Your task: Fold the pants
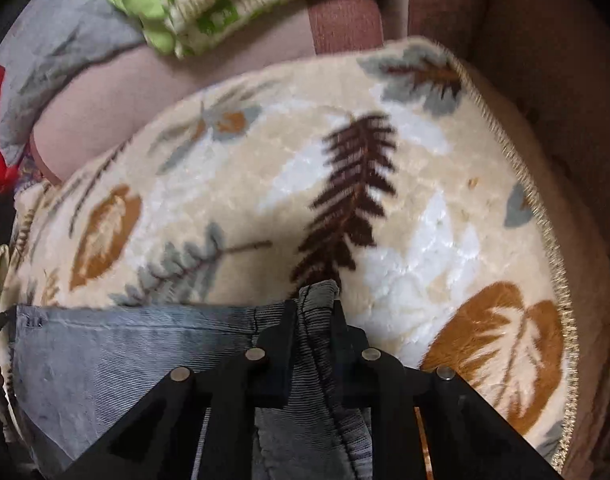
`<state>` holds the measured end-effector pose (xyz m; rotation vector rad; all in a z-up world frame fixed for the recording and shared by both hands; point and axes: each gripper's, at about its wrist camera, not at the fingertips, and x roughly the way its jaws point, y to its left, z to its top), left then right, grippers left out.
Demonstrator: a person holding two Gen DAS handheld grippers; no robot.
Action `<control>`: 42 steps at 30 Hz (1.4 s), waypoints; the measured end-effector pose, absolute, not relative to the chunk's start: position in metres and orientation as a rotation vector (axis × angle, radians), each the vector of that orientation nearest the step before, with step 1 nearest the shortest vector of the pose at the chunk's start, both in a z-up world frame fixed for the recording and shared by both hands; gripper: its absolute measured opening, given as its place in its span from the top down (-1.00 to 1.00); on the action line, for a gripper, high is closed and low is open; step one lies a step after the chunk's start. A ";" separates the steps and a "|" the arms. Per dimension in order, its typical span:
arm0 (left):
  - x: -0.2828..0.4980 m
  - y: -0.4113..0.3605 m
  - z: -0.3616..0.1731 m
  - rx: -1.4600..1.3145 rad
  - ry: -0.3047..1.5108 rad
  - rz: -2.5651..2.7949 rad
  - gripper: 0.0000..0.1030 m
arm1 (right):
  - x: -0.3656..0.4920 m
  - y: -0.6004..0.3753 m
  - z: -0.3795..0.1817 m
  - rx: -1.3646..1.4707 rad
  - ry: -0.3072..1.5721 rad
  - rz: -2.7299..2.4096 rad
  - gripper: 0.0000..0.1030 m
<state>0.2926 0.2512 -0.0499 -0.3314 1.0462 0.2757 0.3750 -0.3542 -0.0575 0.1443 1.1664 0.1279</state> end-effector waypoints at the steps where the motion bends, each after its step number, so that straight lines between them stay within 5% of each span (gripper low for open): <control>1: 0.287 0.253 -0.039 -0.345 1.019 0.274 0.96 | 0.373 -0.356 -0.050 0.156 1.143 0.127 0.70; 12: 0.142 0.250 0.088 -0.433 0.716 0.120 0.96 | 0.278 -0.374 0.074 0.234 0.818 0.188 0.70; 19: -0.012 0.264 0.049 -0.494 0.755 0.049 0.93 | 0.129 -0.414 0.066 0.313 0.774 0.303 0.60; 20: -0.023 0.266 0.038 -0.496 0.788 0.050 0.91 | 0.108 -0.420 0.049 0.338 0.812 0.311 0.55; 23: -0.044 0.264 -0.001 -0.420 0.939 0.119 0.83 | 0.053 -0.441 -0.017 0.398 1.001 0.225 -0.43; 24: -0.048 0.262 -0.003 -0.396 0.945 0.149 0.83 | 0.041 -0.448 -0.029 0.431 1.014 0.185 -0.42; 27: -0.049 0.253 0.018 -0.405 0.870 0.151 0.55 | 0.010 -0.472 -0.037 0.656 0.982 0.153 -0.42; 29: -0.043 0.240 0.032 -0.396 0.826 0.133 -0.12 | 0.004 -0.471 -0.029 0.724 0.957 0.172 -0.42; 31: -0.033 0.221 0.039 -0.391 0.785 0.116 -0.27 | 0.012 -0.460 -0.025 0.773 0.987 0.221 -0.42; 38: 0.002 0.184 -0.026 -0.374 0.957 0.188 -0.27 | 0.026 -0.441 -0.066 0.986 1.174 0.079 -0.40; 42: -0.003 0.186 -0.059 -0.359 1.012 0.225 -0.27 | 0.019 -0.449 -0.060 1.108 1.117 0.032 -0.39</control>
